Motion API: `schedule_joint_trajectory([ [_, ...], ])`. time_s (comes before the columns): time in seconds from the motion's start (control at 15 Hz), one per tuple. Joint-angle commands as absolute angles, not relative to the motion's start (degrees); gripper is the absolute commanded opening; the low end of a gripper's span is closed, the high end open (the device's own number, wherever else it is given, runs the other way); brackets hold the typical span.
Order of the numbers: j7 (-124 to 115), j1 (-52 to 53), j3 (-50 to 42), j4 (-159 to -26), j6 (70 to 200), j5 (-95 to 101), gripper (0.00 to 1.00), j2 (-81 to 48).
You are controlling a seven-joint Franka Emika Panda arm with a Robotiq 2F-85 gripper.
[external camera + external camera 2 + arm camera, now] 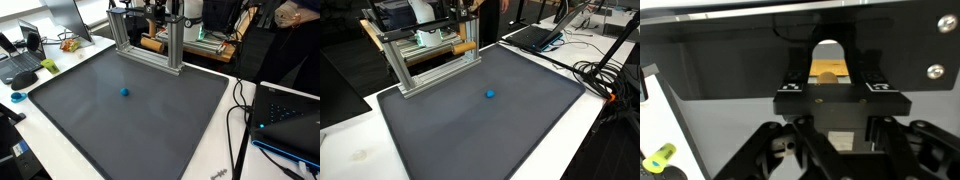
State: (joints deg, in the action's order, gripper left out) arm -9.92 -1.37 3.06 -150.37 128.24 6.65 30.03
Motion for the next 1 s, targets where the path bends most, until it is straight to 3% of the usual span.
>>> schedule_joint_trajectory([
  [0.0,-11.2,-1.5,3.8,-145.7,130.8,5.8,0.23,24.2],
  [0.87,-21.0,-0.8,4.1,-118.9,130.3,11.2,0.23,-5.0],
  [0.93,-18.6,0.0,4.0,-125.0,131.9,8.9,0.23,-0.3],
])
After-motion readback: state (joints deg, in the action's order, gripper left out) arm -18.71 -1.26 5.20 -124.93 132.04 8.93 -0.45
